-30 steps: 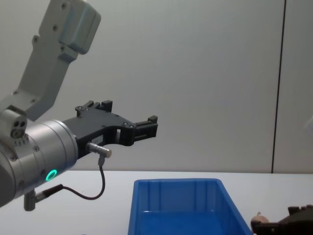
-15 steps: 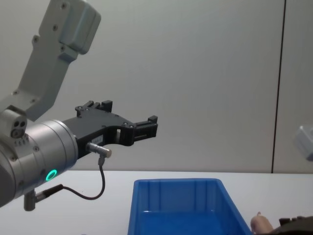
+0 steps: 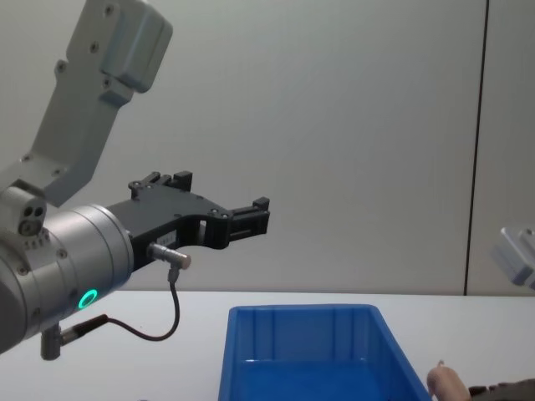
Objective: Pick up the two dolls from the table and place them into the box.
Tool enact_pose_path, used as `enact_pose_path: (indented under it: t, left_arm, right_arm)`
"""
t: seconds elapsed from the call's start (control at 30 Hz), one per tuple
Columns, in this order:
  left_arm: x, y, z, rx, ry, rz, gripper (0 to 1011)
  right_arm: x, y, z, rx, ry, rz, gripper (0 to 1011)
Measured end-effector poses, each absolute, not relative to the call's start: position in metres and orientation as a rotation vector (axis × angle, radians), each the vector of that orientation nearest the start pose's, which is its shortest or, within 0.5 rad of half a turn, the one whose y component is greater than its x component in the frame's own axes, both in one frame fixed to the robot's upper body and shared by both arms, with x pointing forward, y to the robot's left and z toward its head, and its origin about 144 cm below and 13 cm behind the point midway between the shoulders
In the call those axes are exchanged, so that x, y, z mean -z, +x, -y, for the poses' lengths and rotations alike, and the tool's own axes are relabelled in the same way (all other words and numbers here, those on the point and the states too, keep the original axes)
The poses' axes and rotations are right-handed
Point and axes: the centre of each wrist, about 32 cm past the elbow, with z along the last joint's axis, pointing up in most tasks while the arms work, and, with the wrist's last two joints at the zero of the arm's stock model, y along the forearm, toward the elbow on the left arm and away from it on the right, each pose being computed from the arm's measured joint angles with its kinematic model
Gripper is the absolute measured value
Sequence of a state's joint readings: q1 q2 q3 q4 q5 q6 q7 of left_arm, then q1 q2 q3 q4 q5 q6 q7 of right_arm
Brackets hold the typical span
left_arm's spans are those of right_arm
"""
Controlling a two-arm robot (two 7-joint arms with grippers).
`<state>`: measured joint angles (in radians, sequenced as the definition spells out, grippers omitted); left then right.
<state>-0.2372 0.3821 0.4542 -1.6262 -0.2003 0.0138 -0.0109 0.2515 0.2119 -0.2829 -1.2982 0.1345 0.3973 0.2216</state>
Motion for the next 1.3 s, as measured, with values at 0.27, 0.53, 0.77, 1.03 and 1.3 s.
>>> enact_pose_path:
  t: [0.27, 0.53, 0.77, 1.03, 1.3]
  left_arm:
    - [-1.204, 0.492, -0.198, -1.124, 0.061, 0.268, 1003]
    - [-1.204, 0.492, -0.198, -1.124, 0.061, 0.268, 1003]
    - [-1.204, 0.492, -0.198, -1.124, 0.061, 0.268, 1003]
    - [-1.204, 0.492, -0.198, -1.124, 0.061, 0.268, 1003]
    - [-1.204, 0.492, -0.198, -1.124, 0.061, 0.268, 1003]
  right_arm:
    - [-1.131, 0.521, 0.221, 1.157, -0.461, -0.263, 490]
    - [-1.137, 0.52, 0.22, 1.177, -0.444, -0.246, 369]
    - [-1.145, 0.517, 0.219, 1.193, -0.405, -0.199, 369]
    - [-1.161, 0.512, 0.217, 1.192, -0.34, -0.121, 369]
    - [-1.182, 0.508, 0.21, 1.132, -0.277, -0.047, 368]
